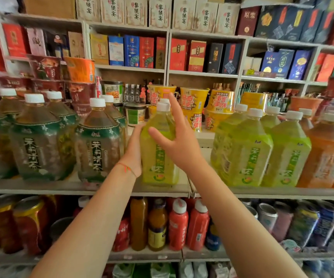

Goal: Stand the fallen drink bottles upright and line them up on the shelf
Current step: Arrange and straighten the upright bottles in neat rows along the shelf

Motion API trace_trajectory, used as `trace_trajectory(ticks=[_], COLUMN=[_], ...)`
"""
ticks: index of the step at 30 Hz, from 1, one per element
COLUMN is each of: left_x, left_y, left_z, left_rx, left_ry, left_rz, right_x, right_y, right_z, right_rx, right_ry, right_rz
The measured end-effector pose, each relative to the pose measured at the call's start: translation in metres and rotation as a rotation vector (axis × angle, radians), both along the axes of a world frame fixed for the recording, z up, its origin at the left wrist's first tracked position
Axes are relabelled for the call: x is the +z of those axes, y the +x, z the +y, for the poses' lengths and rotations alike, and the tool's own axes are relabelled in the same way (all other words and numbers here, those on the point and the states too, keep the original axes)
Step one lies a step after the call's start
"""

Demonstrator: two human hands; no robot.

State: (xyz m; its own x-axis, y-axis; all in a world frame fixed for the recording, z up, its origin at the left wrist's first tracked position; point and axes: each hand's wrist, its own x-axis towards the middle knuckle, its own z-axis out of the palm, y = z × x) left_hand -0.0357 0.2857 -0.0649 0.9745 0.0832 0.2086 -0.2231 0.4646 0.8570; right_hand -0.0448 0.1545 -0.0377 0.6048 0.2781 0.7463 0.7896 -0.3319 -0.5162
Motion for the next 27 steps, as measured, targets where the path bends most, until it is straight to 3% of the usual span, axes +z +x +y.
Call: trace_trajectory(ticks=[6, 14, 21, 25, 27], left_x=[-0.003, 0.002, 0.004, 0.002, -0.001], left_y=[0.01, 0.013, 0.011, -0.001, -0.007], left_z=[-0.036, -0.093, -0.119, -0.12, -0.121], left_rx=[-0.083, -0.128, -0.117, -0.01, 0.186], left_ry=[-0.107, 0.005, -0.096, -0.018, 0.236], left_rz=[-0.013, -0.001, -0.012, 0.006, -0.043], right_x=[0.006, 0.016, 0.016, 0.013, 0.013], right_y=[-0.003, 0.001, 0.003, 0.003, -0.003], right_z=[-0.028, -0.077, -0.094, -0.091, -0.086], right_rx=[-0.165, -0.492, -0.658, -0.626, -0.594], right_ry=[-0.144, -0.314, -0.447, -0.38, -0.246], right_rz=[-0.144, -0.246, -0.303, -0.289, -0.341])
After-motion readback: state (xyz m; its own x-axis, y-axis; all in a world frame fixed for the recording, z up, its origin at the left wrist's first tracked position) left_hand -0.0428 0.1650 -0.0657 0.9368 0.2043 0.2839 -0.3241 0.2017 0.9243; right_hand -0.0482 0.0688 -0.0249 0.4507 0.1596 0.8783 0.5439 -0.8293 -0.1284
